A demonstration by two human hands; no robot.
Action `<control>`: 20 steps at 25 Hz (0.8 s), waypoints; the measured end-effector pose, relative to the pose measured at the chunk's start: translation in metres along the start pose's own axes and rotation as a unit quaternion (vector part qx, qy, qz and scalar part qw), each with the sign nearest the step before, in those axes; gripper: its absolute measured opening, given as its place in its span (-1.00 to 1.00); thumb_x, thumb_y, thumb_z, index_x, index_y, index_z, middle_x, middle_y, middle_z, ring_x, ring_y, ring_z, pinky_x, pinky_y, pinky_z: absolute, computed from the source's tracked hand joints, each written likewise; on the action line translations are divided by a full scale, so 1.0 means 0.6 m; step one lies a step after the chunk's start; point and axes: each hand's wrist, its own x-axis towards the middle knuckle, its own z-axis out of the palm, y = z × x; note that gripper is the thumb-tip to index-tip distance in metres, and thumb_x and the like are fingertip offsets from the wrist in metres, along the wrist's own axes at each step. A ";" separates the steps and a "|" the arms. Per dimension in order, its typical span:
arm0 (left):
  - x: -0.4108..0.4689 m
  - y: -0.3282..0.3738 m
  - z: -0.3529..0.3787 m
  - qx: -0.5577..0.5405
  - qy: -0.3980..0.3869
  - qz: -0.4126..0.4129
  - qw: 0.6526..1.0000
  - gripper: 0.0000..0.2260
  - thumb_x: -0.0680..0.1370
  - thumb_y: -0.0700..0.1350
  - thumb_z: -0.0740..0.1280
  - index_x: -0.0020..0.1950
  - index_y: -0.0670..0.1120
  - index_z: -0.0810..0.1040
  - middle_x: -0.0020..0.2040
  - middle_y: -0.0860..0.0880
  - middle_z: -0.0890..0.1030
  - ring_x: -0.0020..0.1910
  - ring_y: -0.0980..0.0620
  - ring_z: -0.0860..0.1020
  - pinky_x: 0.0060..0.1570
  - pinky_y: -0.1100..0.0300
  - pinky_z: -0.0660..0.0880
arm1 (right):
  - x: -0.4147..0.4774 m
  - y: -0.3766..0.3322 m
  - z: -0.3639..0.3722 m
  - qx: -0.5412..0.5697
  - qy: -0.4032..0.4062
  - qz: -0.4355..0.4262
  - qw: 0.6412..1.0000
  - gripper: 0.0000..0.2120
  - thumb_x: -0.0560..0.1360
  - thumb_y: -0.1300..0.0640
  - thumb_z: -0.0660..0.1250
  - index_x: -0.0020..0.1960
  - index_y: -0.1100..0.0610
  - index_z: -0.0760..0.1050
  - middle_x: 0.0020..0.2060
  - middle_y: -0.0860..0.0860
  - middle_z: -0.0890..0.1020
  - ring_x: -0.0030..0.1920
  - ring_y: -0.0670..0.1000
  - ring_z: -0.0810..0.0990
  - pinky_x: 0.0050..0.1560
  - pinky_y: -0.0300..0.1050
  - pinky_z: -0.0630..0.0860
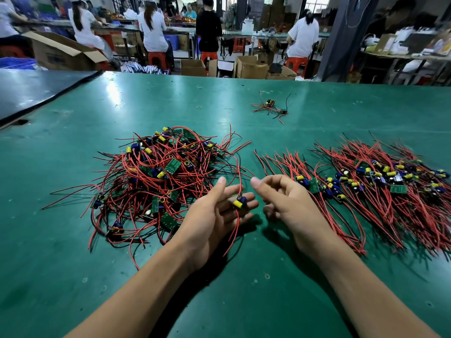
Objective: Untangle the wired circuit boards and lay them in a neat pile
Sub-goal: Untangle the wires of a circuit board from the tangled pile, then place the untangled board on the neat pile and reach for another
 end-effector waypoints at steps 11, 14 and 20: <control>0.001 0.001 0.002 -0.035 -0.054 -0.029 0.998 -0.39 0.60 0.25 0.03 0.50 -0.13 0.30 0.41 -0.07 0.48 0.31 -0.05 0.52 0.44 0.02 0.30 | -0.017 0.014 0.026 -0.189 0.080 -0.112 0.972 -0.84 0.45 0.17 0.52 -0.05 0.03 0.56 -0.18 -0.08 0.69 -0.24 -0.12 0.67 -0.08 -0.23 0.58; 0.002 -0.001 0.001 -0.011 -0.041 -0.033 0.999 -0.40 0.57 0.26 0.08 0.44 -0.11 0.39 0.34 -0.03 0.55 0.30 -0.01 0.54 0.41 0.03 0.35 | -0.004 0.007 0.009 -0.199 0.133 -0.136 0.961 -0.84 0.45 0.19 0.51 -0.09 0.00 0.57 -0.21 -0.11 0.69 -0.26 -0.22 0.63 -0.14 -0.38 0.52; -0.004 -0.003 -0.002 0.042 -0.007 0.052 0.998 -0.73 0.60 -0.10 0.25 0.16 -0.28 0.54 -0.03 -0.21 0.65 -0.17 -0.15 0.68 -0.10 0.05 0.65 | 0.018 -0.019 -0.084 -0.363 0.299 -0.138 0.872 -0.77 0.47 0.09 0.48 0.11 0.03 0.58 0.06 0.04 0.58 0.05 0.04 0.58 0.17 -0.09 0.47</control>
